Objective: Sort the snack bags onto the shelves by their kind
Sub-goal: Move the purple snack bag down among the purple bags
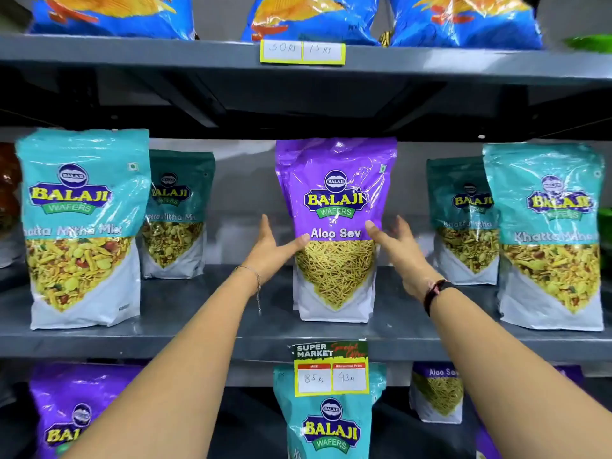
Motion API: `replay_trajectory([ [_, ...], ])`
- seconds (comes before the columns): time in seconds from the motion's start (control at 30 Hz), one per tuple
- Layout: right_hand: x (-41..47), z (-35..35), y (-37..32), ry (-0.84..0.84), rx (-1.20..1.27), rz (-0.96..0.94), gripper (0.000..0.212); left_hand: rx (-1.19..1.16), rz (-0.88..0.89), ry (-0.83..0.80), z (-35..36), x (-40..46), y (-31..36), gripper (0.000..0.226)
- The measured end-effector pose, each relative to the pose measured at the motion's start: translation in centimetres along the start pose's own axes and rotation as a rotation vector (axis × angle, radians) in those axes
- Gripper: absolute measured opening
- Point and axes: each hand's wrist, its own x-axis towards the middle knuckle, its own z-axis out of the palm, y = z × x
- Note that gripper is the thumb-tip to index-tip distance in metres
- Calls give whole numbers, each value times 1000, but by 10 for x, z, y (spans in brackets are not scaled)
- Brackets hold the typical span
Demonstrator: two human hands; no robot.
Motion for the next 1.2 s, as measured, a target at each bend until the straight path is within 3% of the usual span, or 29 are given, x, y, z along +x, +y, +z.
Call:
replay_trajectory([
  [0.07,4,4,5,-202,80,78,54,-169,-70,-115,4,6,-3,112],
  [0.13,10,4,16,-338,52,145,50,-274,-82,-217,9,9,-7,87],
  [0.23,15,3,26,-382,95,156,36,-321,-80,-289,16,8,-9,51],
  [0.63,-19,21,-2,-383,108,63,50,-379,-21,-69,-16,-40,3,24],
  [0.97,-111,90,-28,-433,212,-13,45,-284,-7,78,-102,-138,-17,26],
  [1.1,-148,122,-11,-493,267,-11,46,-292,-16,96,-124,-179,-44,16],
  [1.2,-173,143,17,-519,270,3,48,-316,-72,102,-132,-209,-75,42],
])
